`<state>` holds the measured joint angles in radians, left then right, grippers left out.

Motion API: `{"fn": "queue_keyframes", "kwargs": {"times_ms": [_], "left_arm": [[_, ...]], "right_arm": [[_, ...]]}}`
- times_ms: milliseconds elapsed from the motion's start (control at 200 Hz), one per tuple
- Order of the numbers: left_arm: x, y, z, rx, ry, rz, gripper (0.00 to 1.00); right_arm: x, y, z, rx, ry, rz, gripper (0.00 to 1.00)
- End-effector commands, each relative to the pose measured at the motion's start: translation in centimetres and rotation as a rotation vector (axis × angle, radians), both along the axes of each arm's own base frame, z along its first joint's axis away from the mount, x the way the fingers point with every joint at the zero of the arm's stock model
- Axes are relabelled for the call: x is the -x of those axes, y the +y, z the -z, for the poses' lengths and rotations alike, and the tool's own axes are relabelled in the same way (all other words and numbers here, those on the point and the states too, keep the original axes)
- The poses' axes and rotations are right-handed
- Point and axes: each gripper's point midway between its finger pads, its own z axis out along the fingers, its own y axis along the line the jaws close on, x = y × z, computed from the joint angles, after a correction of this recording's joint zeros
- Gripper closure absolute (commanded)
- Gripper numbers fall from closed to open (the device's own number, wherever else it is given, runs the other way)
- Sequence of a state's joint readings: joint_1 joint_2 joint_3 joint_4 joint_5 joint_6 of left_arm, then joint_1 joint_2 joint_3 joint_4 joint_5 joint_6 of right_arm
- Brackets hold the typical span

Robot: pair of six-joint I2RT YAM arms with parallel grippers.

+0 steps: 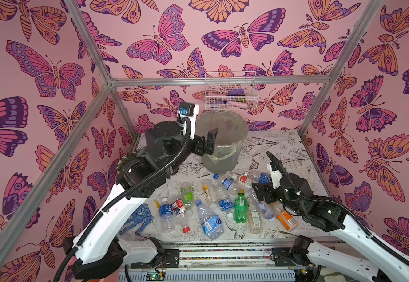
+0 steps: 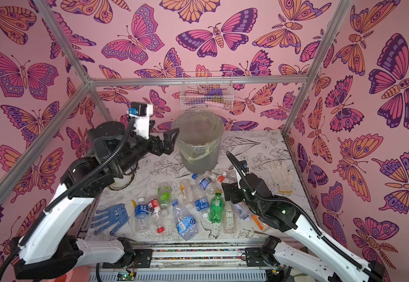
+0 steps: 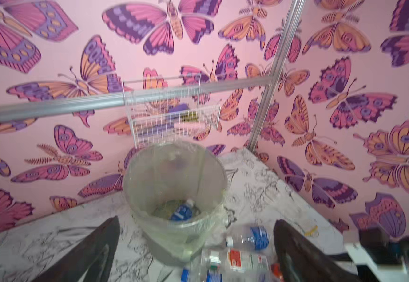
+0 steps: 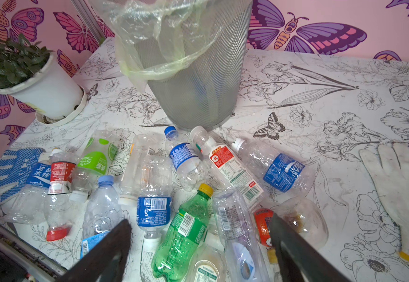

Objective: Throw the plastic bottles in the bin
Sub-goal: Throw the plastic bottle into the trash bin, then pick up the plastic bottle from the center of the table.

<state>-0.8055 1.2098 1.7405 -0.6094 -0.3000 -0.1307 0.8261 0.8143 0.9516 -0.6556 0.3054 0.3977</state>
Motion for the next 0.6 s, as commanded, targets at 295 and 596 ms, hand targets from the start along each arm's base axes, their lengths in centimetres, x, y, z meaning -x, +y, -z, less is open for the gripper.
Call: {"fn": "queue_keyframes", "kwargs": {"times_ms": [295,596], "left_arm": [[3.4,4.5,9.4,0.126,0.159,-0.087,0.0],[4.7,5.5,17.2,0.103,0.331,-0.125,0.0]], "right_arm": [[1.9,-0.1,5.3,0.042,0.202,-0.005,0.1],[2.3,2.2,7.8,0.122,0.284,-0.148,0.11]]}}
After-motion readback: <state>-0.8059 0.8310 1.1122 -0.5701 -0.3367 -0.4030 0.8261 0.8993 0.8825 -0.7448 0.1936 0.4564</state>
